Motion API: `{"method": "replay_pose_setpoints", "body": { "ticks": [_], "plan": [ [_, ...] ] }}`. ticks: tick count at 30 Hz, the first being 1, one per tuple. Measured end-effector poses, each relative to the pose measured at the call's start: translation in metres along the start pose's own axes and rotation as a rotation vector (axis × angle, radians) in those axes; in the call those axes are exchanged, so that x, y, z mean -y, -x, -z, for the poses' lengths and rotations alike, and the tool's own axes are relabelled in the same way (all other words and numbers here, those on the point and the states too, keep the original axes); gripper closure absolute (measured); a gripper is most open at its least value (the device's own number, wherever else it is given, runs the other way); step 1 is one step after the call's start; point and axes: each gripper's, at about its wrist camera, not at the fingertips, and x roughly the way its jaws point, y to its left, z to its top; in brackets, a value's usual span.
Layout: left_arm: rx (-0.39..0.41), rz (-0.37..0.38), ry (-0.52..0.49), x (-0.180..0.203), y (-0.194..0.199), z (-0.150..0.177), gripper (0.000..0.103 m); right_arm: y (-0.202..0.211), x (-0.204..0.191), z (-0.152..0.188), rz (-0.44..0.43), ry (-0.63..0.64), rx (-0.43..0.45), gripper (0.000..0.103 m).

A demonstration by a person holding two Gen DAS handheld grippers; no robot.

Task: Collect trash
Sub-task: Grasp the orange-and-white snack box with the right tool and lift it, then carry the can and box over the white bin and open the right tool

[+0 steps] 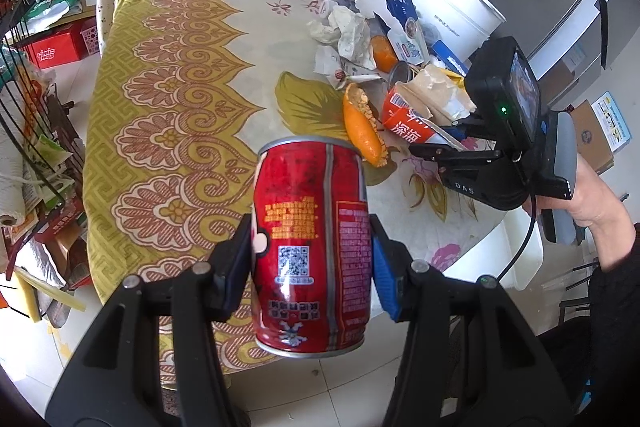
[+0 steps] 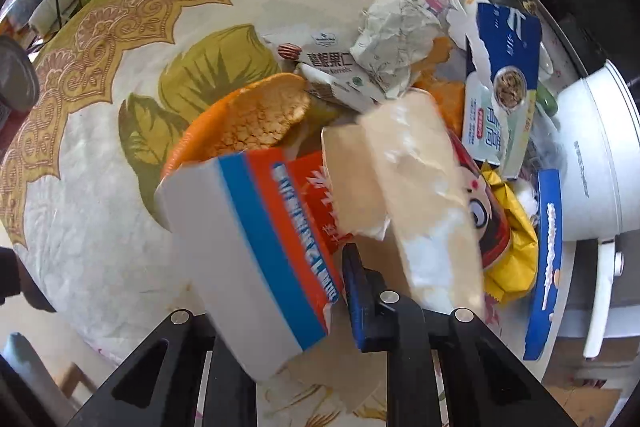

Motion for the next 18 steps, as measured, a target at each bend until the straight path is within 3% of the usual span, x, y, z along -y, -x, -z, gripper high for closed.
{"method": "replay_pose_setpoints", "body": {
  "ticks": [10, 18],
  "plan": [
    [0.004, 0.022, -0.015, 0.011, 0.000, 0.000, 0.048, 0.054, 0.028, 0.045, -0.123, -0.220, 0.139, 0.089],
    [0.011, 0.054, -0.063, 0.041, 0.002, 0.001, 0.048, 0.099, 0.044, 0.096, -0.110, -0.364, 0.213, 0.089]
  ]
}}
